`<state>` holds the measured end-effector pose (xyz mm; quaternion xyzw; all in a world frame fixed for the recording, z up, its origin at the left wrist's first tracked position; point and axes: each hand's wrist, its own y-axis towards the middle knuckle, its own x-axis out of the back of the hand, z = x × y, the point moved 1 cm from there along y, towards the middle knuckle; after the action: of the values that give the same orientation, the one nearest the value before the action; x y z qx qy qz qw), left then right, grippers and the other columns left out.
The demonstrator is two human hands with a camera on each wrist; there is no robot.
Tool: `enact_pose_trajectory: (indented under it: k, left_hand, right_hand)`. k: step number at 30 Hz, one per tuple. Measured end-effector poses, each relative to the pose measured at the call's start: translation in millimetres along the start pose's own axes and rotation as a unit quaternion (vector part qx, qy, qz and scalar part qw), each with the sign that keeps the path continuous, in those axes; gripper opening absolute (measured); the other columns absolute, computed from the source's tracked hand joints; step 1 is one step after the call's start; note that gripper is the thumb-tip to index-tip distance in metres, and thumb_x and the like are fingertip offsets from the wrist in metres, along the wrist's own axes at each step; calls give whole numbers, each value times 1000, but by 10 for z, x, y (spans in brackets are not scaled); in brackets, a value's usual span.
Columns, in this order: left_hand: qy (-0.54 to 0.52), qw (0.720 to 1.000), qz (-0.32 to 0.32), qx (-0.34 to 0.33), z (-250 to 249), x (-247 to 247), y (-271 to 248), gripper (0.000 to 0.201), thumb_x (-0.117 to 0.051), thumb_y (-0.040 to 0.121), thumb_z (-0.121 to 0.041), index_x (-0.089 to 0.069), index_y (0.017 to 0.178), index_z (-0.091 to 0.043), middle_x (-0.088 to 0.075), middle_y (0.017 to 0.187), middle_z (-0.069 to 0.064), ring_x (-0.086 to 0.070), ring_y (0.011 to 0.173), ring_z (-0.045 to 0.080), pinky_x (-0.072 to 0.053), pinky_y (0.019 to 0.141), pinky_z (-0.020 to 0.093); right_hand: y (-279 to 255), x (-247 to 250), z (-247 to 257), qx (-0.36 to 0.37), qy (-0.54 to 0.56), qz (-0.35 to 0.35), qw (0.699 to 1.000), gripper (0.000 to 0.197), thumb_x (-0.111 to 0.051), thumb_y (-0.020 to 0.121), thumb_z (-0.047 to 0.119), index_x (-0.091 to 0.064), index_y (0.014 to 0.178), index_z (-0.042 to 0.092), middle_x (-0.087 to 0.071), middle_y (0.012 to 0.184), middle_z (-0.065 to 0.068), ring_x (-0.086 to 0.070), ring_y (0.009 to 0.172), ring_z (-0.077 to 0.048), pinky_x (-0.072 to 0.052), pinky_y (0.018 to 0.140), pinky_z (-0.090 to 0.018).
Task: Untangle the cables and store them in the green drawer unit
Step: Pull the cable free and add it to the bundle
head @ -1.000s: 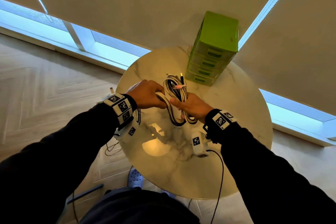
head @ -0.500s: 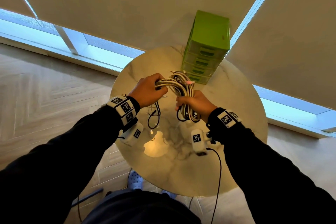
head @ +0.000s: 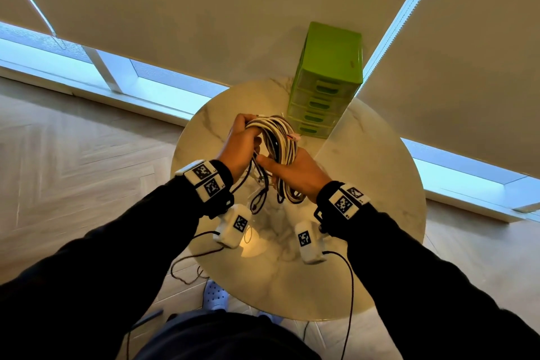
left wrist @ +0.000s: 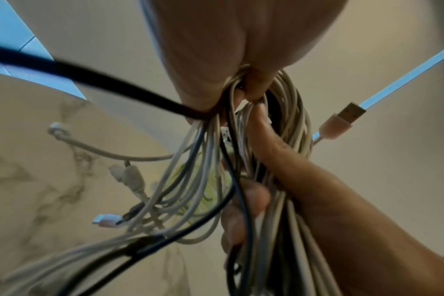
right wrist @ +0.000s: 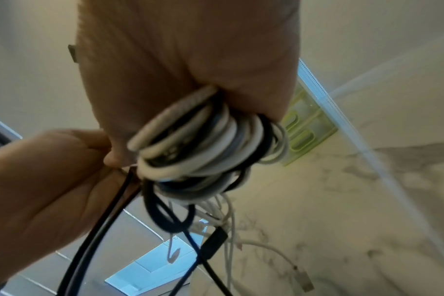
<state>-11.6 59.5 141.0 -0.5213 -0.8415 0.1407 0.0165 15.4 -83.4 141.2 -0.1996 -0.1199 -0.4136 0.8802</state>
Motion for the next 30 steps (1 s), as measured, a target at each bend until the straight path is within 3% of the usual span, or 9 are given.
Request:
enact_pose_trajectory:
  k: [3,7,12,15,18,20,24,28,30]
  left_hand:
    - [-50,999,-3,22,30,-63,-37,12,-48,99,-14,-57,104,-19,-62,91,3,-49,68,14,-40,61,26]
    - [-109,993,21,33,28,-110,-63,26,-49,100,-18,-59,124,-14,-72,110,7,-71,96,21,-59,76,31]
    - [-116,992,54,20,42,-99,-110,28,-44,103,-15,-65,120,-14,-73,114,9,-67,113,24,-53,97,40]
    - [-116,991,63,-9,44,-99,-113,29,-40,102,-9,-66,115,-13,-72,109,8,-67,109,24,-49,102,39]
    - [-137,987,81,-29,-26,-140,-129,29,-36,103,-4,-65,105,-9,-69,94,6,-66,91,16,-51,93,32]
    - [-140,985,96,-35,-48,-160,-100,27,-37,102,-6,-59,116,1,-66,101,12,-65,96,18,-51,94,31]
    - [-162,981,107,-11,-50,-163,-71,42,-43,99,-12,-46,133,11,-62,110,19,-60,105,28,-43,108,48]
    - [-105,990,95,13,-69,-182,-81,36,-38,99,-5,-52,132,-12,-64,119,4,-59,113,15,-47,103,29]
    - [-30,991,131,18,-39,-128,-33,63,-52,86,-17,-38,148,-14,-59,132,7,-53,126,17,-40,111,32]
  right_hand:
    - [80,-8,-49,33,-32,-18,999,50,-79,73,58,-63,117,41,-70,113,15,-65,104,-1,-52,96,-32]
    - [149,31,-51,37,-44,7,998,60,-87,64,51,-67,118,34,-72,112,14,-66,103,-2,-53,99,-37]
    - [206,98,-2,26,-135,48,989,66,-82,59,63,-67,117,37,-71,112,13,-65,103,-6,-52,97,-38]
    - [222,139,24,45,-172,50,983,64,-84,62,56,-65,119,35,-71,112,8,-65,102,-9,-53,95,-37]
    - [258,147,45,89,-123,27,988,60,-88,63,31,-66,118,25,-71,107,7,-66,98,-6,-54,91,-32]
    - [296,126,27,76,-98,19,992,54,-86,64,22,-67,115,21,-71,104,4,-66,96,-7,-55,89,-35]
    - [295,88,6,64,-22,12,998,44,-81,68,12,-70,109,23,-72,106,-6,-68,100,-20,-56,92,-47]
    - [282,95,-16,45,11,-1,999,43,-79,73,7,-68,103,36,-73,108,-5,-69,102,-19,-55,94,-46]
    - [287,111,-68,18,3,-24,1000,34,-78,73,23,-70,104,33,-74,101,0,-70,95,-18,-56,90,-50]
